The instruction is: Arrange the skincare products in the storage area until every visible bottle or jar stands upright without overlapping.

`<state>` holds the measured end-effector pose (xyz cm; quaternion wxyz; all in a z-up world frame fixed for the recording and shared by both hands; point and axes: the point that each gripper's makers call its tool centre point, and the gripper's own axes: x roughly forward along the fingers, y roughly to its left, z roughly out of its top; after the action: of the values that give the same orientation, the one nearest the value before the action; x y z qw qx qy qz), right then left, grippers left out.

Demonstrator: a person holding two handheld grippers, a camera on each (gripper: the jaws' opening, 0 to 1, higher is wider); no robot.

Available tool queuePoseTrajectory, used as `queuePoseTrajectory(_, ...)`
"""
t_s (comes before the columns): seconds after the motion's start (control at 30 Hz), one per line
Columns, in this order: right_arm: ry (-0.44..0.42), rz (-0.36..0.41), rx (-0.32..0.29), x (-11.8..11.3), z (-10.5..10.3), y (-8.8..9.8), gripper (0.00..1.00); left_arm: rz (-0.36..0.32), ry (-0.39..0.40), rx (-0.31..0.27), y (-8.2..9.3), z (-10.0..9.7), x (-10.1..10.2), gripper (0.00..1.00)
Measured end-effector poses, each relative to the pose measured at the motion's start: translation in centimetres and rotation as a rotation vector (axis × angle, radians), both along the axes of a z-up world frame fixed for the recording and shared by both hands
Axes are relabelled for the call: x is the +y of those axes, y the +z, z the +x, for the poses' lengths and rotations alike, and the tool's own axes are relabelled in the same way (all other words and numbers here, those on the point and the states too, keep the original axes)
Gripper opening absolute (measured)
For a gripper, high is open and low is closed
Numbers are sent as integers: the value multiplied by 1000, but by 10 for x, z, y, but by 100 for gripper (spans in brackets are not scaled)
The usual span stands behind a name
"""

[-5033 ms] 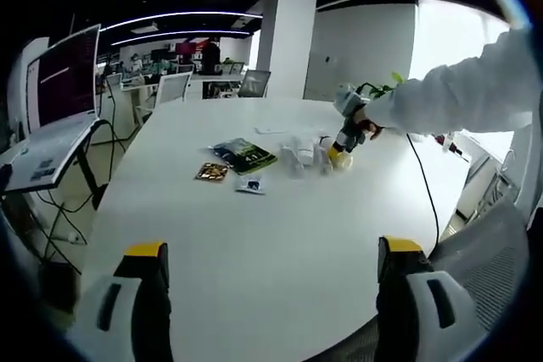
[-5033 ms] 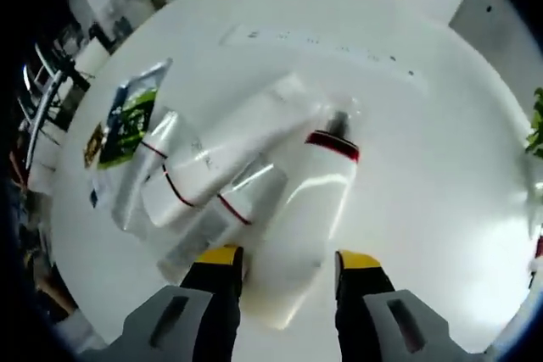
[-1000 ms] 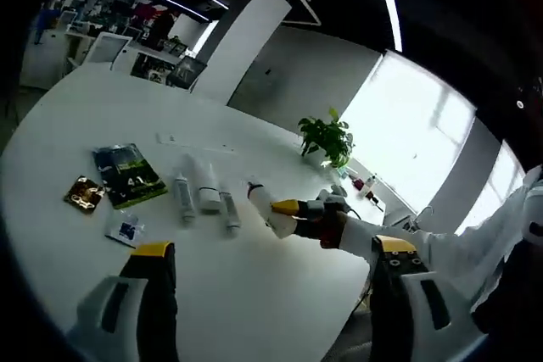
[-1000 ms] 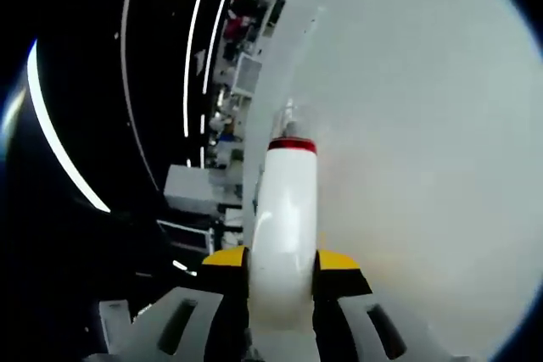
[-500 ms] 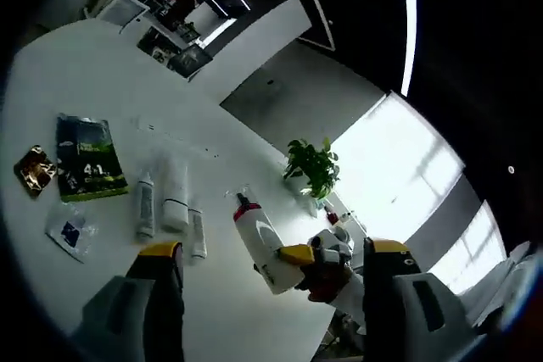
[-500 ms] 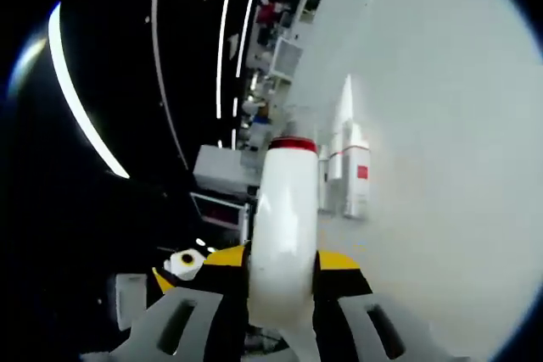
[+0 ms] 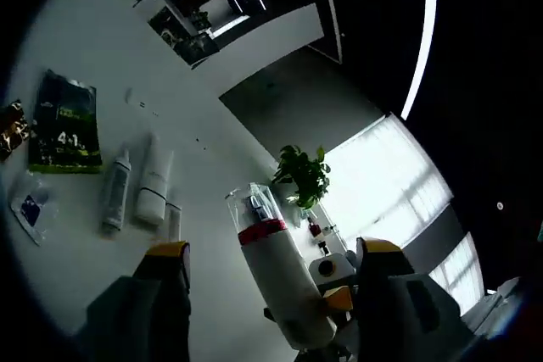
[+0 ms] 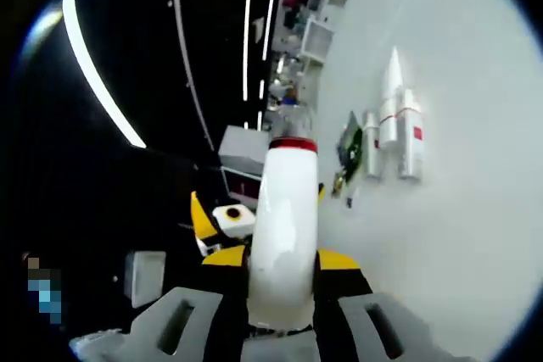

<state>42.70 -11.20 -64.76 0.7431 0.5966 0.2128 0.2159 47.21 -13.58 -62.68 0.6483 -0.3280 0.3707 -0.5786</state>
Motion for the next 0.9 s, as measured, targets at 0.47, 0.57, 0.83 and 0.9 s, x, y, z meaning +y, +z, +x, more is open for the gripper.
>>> queuePoseTrajectory(0.47, 67, 29, -46, 23, -12, 18, 21, -74, -37, 94, 3, -4, -13, 65)
queuePoseTrajectory(0.57, 77, 33, -49, 25, -15, 19, 21, -86, -50, 112, 4, -4, -16, 57)
queuePoseTrajectory(0.83, 103, 43, -65, 27, -22, 22, 21, -107, -97, 179, 4, -5, -18, 48)
queuePoseTrajectory(0.9, 104, 45, -63, 26, -23, 21, 21, -108, -104, 187, 4, -4, -19, 44)
